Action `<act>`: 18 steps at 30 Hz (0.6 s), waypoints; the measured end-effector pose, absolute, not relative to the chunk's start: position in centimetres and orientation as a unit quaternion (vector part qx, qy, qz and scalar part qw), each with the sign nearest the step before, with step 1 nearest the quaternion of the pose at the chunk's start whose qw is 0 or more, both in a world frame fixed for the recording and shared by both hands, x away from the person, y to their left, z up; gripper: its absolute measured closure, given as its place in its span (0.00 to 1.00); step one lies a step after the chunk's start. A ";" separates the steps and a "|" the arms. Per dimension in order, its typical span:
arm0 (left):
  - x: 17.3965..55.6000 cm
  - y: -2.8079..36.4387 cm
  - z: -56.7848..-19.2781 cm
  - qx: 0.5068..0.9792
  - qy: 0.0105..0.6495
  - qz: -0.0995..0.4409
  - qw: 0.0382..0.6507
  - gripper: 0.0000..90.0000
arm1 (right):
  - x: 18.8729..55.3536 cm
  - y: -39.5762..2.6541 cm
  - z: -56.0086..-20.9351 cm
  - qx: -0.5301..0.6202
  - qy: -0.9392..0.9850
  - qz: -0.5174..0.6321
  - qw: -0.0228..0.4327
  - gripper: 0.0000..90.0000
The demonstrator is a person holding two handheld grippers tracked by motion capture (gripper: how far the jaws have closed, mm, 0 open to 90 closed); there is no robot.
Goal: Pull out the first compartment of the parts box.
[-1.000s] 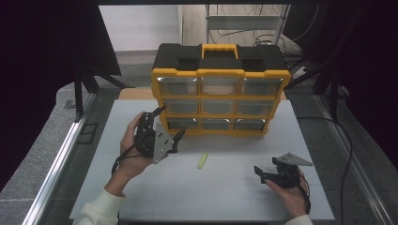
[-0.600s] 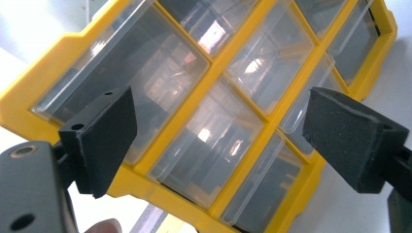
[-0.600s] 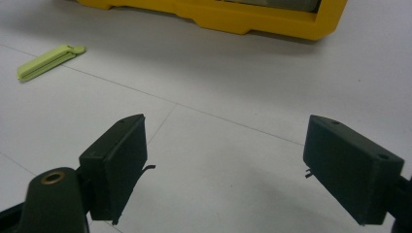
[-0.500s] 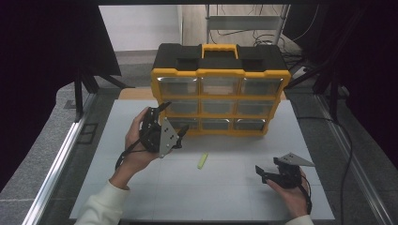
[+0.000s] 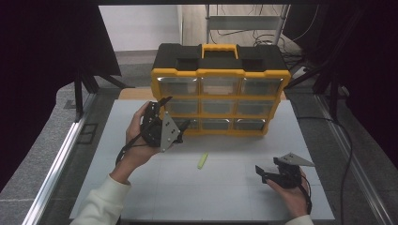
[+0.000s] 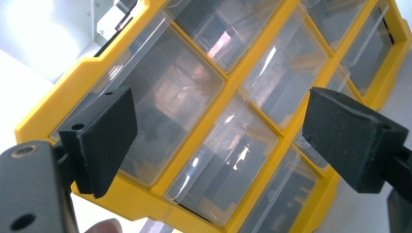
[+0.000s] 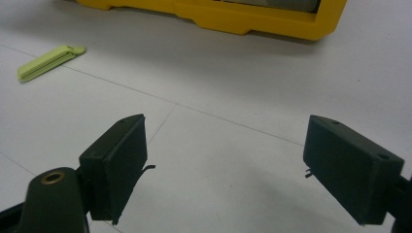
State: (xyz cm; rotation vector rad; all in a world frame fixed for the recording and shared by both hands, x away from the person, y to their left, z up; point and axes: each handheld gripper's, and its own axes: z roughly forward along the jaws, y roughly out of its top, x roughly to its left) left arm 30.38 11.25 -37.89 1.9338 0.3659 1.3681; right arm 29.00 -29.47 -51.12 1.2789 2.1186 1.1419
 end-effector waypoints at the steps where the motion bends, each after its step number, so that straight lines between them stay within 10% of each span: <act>1: 30.4 11.2 -37.8 0.751 0.142 0.532 0.364 0.15 | 29.0 -29.5 -51.1 0.459 0.761 0.410 0.207 0.18; 18: 31.6 11.1 -37.0 0.748 0.143 0.540 0.358 0.14 | 29.0 -29.6 -51.1 0.463 0.758 0.410 0.208 0.18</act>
